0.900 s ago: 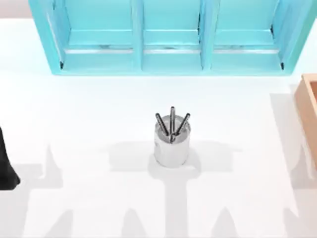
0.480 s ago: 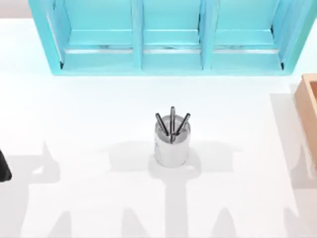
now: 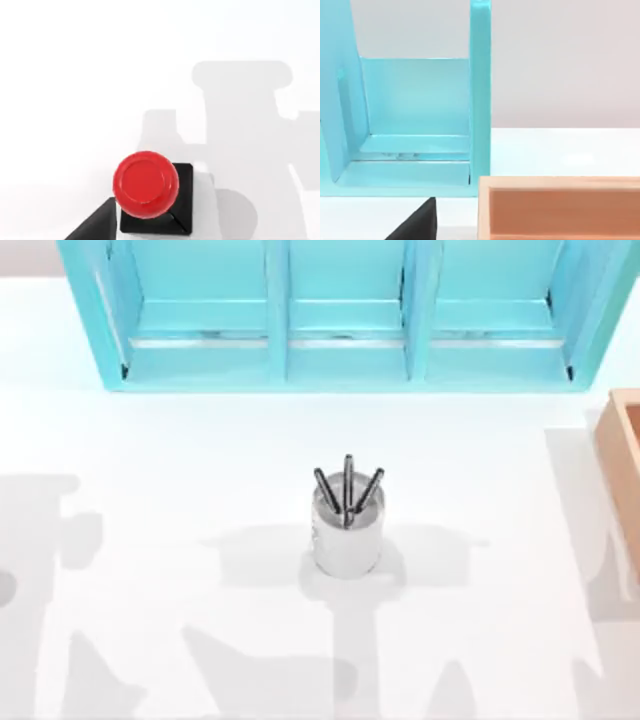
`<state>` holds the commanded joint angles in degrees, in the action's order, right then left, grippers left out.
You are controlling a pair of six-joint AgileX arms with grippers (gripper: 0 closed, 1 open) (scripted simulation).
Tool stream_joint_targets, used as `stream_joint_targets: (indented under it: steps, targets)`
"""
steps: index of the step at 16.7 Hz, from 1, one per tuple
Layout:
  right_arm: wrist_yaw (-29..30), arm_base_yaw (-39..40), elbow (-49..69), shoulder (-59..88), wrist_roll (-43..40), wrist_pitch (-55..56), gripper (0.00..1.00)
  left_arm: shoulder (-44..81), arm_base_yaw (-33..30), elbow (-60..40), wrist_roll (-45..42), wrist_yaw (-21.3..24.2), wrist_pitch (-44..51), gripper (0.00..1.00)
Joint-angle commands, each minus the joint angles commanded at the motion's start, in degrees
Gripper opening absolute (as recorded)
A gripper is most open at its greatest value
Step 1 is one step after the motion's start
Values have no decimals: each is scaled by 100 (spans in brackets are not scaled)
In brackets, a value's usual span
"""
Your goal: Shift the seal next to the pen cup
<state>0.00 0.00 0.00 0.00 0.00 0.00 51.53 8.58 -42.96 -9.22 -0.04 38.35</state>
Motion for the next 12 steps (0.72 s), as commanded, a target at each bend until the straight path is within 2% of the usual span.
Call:
stream_joint_targets:
  steps: [6,12]
  targets:
    - [0,0,0,0,0,0,100,3066,485,-2401,-529,-2,2237,100]
    - [0,0,0,0,0,0,100,4705,769,-3913,-833,5,3426,100]
